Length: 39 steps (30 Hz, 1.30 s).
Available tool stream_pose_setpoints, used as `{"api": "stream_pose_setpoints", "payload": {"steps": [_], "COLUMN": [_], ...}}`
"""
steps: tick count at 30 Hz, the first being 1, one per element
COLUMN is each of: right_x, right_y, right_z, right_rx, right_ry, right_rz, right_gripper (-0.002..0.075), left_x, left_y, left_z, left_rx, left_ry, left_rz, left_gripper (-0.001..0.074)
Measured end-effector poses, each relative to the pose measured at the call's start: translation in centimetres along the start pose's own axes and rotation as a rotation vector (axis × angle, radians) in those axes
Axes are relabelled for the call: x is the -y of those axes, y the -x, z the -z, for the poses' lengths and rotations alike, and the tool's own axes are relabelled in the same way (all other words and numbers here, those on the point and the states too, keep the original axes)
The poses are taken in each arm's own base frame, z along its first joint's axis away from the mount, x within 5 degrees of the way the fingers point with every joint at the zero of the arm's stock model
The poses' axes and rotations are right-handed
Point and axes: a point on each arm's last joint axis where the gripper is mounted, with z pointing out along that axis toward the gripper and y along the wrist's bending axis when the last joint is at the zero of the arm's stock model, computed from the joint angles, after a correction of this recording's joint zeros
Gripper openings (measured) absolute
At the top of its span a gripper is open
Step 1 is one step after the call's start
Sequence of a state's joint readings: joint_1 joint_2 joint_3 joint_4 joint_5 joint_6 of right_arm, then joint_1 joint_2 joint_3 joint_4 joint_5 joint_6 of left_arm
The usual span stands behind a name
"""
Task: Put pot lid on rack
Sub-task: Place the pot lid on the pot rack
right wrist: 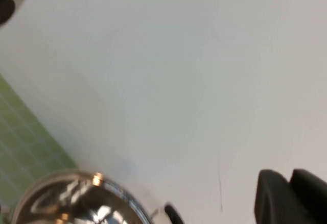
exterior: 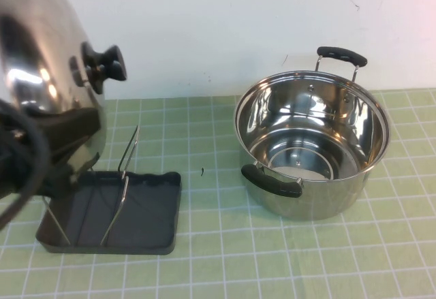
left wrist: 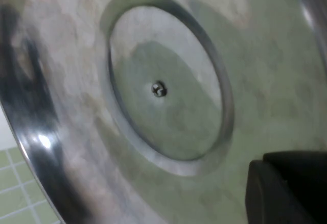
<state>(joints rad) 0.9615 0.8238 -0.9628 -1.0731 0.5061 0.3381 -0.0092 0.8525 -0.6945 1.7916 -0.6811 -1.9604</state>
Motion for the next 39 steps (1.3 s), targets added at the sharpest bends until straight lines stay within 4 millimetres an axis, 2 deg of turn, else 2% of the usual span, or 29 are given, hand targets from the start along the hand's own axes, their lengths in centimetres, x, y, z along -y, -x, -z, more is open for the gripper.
{"api": "stream_pose_setpoints", "payload": {"steps": [4, 7, 15, 22, 28, 33, 39], "right_x": [0.2, 0.2, -0.1, -0.3, -0.4, -0.5, -0.5], "right_y": [-1.6, -2.3, -3.1, -3.1, -3.2, -3.2, -3.2], "right_z": [1.3, 2.0, 2.5, 2.5, 2.5, 2.5, 2.6], "right_rx": [-0.073, -0.090, -0.103, -0.111, -0.112, -0.114, -0.116], "right_ry": [-0.002, -0.005, 0.013, 0.038, 0.043, 0.051, 0.057], "right_rz": [-0.013, -0.018, -0.042, -0.076, -0.083, -0.094, -0.103], "right_gripper": [0.0054, 0.0052, 0.0050, 0.0050, 0.0048, 0.0047, 0.0045], "left_x": [-1.4, -2.0, -2.2, -2.6, -3.1, -3.9, -3.8], "left_y": [-1.0, -1.4, -1.6, -4.5, -5.0, -5.2, -6.4], "left_z": [-2.0, -2.8, -3.1, -3.1, -3.1, -3.5, -4.5], "left_rx": [-0.084, -0.114, -0.124, -0.193, -0.205, -0.224, -0.277], "left_ry": [-0.017, -0.023, -0.022, -0.038, 0.004, 0.046, -0.063], "left_rz": [-0.079, -0.127, -0.193, -0.316, -0.402, -0.395, -0.339], "left_gripper": [0.0069, 0.0069, 0.0069, 0.0069, 0.0069, 0.0069, 0.0069]}}
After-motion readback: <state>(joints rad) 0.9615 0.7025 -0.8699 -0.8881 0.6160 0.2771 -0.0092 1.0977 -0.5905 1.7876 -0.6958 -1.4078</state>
